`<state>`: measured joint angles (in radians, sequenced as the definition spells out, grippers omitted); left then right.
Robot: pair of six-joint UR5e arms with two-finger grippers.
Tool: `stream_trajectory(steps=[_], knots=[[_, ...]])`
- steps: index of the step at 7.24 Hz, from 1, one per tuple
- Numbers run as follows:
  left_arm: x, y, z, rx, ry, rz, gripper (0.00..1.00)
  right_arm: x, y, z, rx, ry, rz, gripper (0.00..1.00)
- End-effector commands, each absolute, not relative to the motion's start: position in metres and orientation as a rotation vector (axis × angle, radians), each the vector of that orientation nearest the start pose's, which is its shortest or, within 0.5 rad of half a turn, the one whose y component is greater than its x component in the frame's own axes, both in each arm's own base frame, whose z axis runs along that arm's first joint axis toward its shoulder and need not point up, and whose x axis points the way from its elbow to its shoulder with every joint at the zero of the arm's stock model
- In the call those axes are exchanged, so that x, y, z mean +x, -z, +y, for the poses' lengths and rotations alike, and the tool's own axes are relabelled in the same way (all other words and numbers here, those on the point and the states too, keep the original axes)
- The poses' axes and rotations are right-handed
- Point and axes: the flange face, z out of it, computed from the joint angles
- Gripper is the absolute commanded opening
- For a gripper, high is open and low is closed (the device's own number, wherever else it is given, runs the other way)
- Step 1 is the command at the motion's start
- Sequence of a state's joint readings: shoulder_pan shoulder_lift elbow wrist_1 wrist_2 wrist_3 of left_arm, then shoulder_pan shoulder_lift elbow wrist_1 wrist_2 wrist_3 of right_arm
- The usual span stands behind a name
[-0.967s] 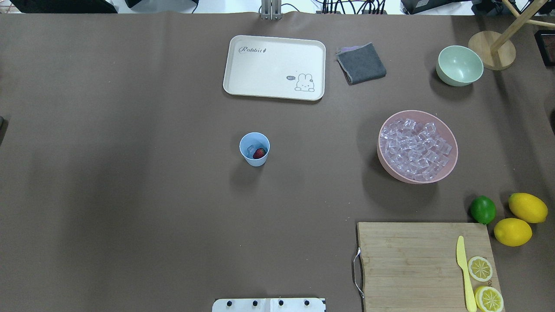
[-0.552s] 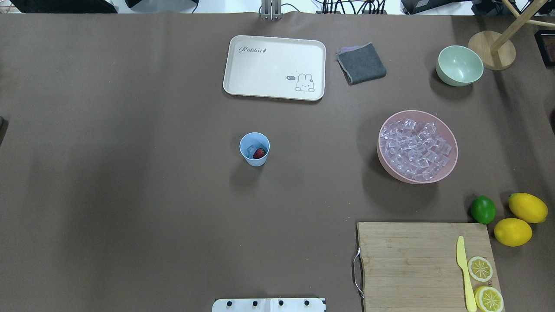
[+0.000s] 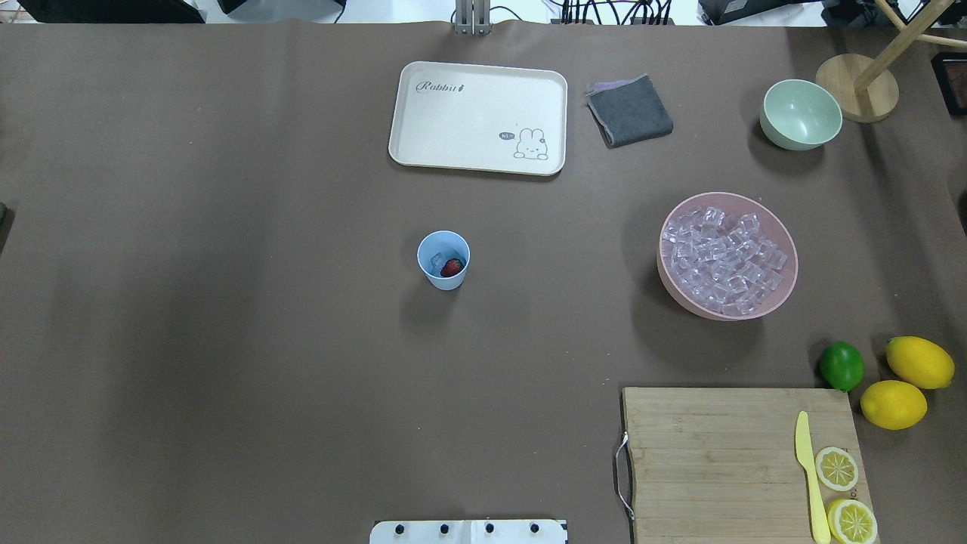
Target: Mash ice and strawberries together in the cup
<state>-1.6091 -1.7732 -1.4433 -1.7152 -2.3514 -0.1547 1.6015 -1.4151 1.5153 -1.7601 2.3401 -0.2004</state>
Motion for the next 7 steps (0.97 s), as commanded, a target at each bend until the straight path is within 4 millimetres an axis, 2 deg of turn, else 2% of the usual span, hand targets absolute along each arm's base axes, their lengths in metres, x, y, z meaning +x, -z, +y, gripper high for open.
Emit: stream_trajectory(steps=[1,4,7], knots=[[-0.0845,-0.6079,-0.5737,0.227,0.064,0.788,0.99,0.0784,-0.6198,-0.5484,0.008,0.131,-0.773,0.99],[-0.0839,-0.6010,-0.5787,0.218,0.085,0.789,0.99,0.0784,-0.6199,-0.5477,0.008,0.131,-0.773,0.99],[-0.0808,-0.6099,-0.5739,0.204,0.093,0.793,0.99,0.0784,-0.6213,-0.5471,0.006,0.131,-0.773,0.99]])
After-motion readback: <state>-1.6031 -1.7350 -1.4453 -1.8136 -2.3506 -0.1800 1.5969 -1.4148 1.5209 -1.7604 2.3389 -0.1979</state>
